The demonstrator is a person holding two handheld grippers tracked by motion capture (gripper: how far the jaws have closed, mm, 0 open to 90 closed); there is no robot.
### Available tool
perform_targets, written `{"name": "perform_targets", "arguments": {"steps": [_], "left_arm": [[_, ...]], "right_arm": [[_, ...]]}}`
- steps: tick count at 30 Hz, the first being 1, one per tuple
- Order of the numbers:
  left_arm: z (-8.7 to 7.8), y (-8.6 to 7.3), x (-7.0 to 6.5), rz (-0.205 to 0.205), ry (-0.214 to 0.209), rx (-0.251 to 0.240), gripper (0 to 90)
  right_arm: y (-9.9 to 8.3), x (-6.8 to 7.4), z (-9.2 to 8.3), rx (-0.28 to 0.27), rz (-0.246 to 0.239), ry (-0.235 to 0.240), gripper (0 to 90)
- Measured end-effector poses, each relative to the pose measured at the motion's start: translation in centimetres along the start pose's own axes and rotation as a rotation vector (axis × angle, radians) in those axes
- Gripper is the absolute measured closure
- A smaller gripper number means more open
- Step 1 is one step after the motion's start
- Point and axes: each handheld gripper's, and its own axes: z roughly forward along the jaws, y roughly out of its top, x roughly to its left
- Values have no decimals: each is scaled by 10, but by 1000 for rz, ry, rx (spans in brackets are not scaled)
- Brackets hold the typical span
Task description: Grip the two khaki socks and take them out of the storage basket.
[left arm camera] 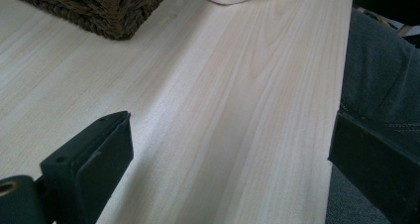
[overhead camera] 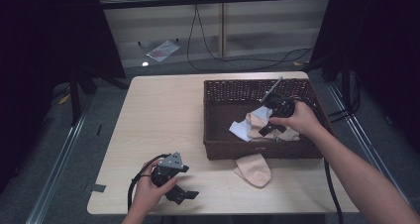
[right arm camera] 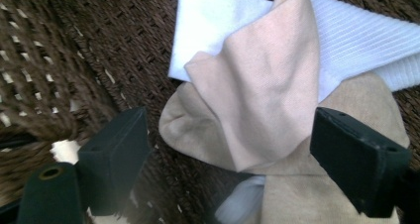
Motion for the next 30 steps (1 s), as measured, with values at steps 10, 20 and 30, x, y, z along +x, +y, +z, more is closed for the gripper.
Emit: {"name": "perform_targets", "arguments": {"steps": [10,20,30], "left_arm": [[-1,0,1,9,6,2,31],[-1,0,1,8,6,4,31],[-1,0,1,1,6,-4,32]], "right_arm": [[1,-9,9,-14,12,-13,254],[3,-10,17,-24,5,-33,286],[6,-13,26,-17,18,-56,373]]}}
